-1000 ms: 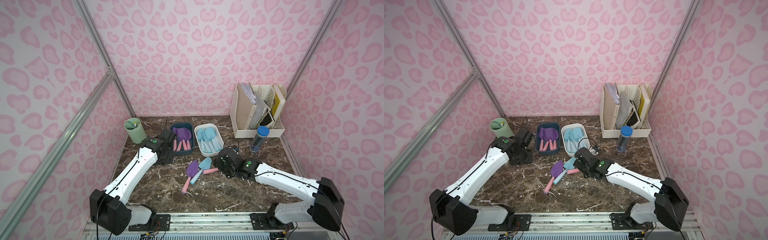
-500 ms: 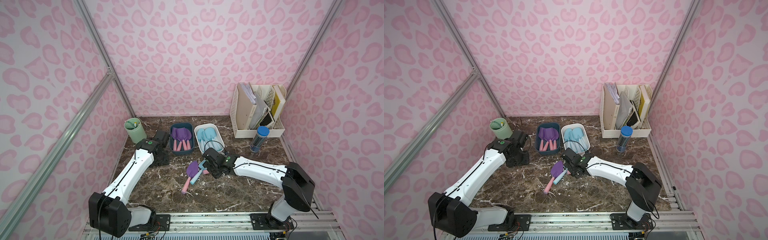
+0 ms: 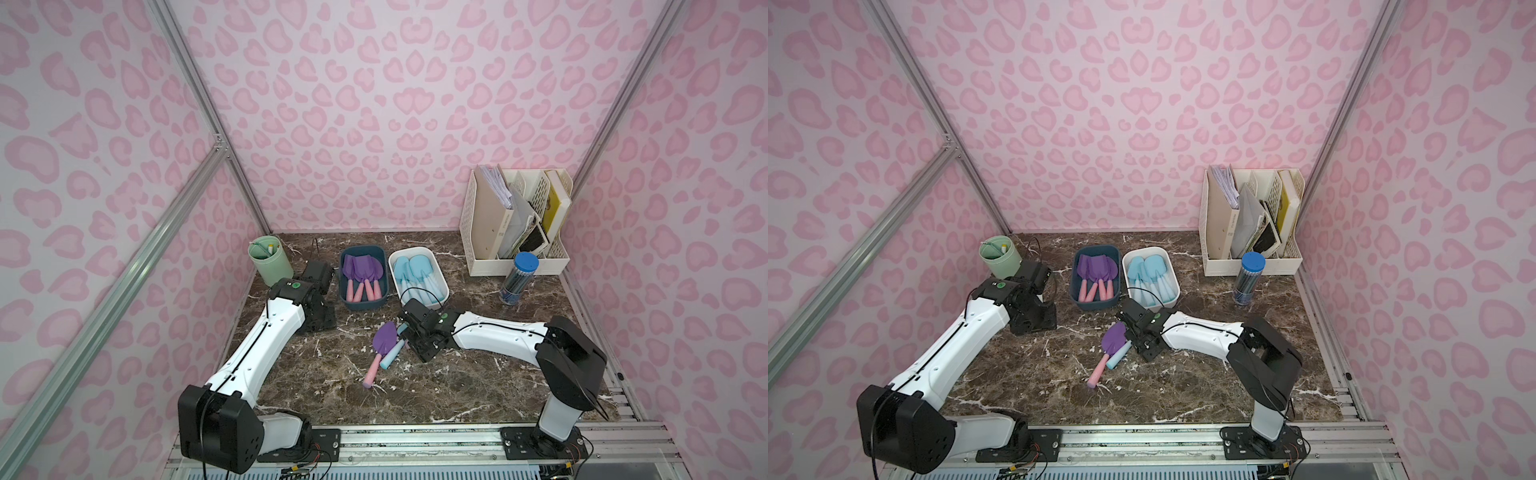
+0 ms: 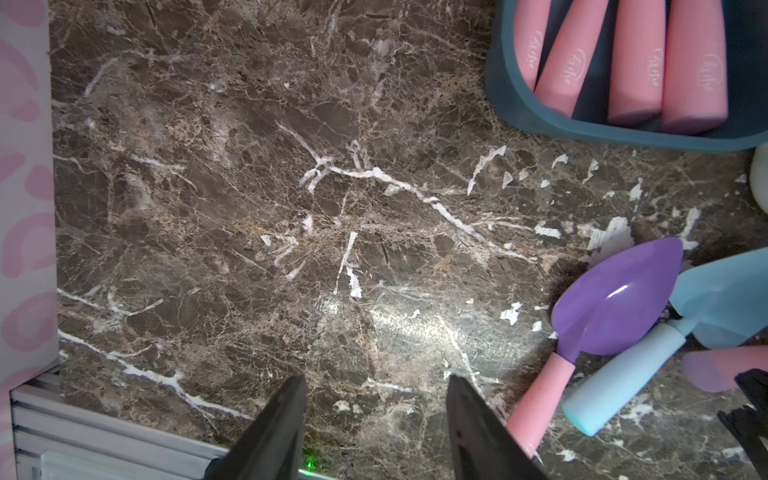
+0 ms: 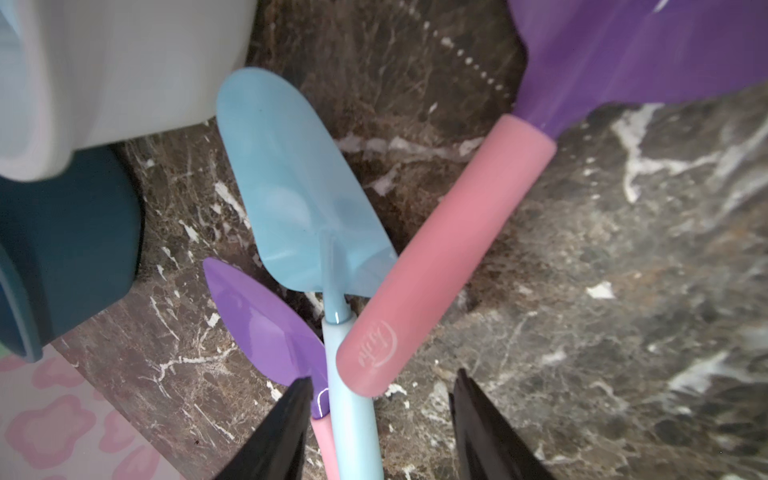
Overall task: Sort the small shovels by color and place them into the storage box
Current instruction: Pick up the shovel from the center of the board.
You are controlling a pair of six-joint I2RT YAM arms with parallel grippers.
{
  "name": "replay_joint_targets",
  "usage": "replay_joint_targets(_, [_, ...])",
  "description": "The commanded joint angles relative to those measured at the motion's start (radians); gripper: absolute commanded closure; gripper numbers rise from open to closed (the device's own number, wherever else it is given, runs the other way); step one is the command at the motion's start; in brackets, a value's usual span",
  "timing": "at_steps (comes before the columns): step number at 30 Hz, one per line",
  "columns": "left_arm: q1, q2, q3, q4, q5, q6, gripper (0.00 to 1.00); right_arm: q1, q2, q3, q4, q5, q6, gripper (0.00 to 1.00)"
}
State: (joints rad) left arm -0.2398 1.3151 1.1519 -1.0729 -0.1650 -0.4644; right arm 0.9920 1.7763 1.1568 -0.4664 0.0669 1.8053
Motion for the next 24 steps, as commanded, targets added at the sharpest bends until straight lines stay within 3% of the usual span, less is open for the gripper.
replay_joint_targets(1, [0.006,0.003,0.002,-0.005,0.015,0.018,0.41,-0.005,0.005,0.002,0.01,-0.005,0.016,0.43])
replay_joint_targets(24, [0.019,0.006,0.005,-0.011,0.016,0.019,0.41,-0.032,0.013,-0.064,0.066,-0.028,0.031,0.59])
